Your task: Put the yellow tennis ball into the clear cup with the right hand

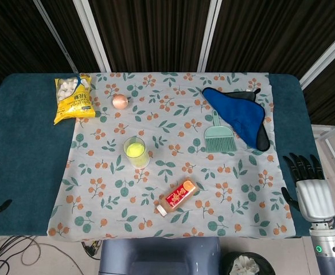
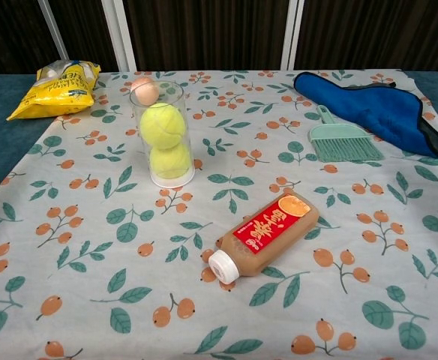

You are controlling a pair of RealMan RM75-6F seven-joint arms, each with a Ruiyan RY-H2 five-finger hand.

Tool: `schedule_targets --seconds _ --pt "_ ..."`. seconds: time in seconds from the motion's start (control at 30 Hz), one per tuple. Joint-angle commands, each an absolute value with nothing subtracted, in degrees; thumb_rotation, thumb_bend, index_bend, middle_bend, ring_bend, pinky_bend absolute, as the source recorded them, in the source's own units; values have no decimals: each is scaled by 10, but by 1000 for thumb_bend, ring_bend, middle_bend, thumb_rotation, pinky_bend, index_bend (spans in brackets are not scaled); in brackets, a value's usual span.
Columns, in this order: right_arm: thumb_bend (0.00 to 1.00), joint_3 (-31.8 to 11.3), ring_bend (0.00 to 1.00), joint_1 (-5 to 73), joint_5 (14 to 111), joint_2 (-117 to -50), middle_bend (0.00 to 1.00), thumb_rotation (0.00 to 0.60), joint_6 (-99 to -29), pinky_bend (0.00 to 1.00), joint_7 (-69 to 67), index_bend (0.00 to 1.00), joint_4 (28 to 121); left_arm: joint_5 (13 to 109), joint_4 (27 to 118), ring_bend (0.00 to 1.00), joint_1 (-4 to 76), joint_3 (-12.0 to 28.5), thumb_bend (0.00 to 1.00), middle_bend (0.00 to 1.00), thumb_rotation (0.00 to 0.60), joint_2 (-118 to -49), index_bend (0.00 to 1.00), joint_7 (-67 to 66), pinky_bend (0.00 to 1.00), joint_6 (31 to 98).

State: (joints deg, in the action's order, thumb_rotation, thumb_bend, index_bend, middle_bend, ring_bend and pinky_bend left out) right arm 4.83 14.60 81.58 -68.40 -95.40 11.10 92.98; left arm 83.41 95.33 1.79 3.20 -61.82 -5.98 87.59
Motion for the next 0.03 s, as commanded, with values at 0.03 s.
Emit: schedule_targets --seconds 0.03 --pt "401 48 99 135 819 -687 114 600 -955 0 99 116 921 835 952 0 18 31 0 0 600 -620 131 -64 68 876"
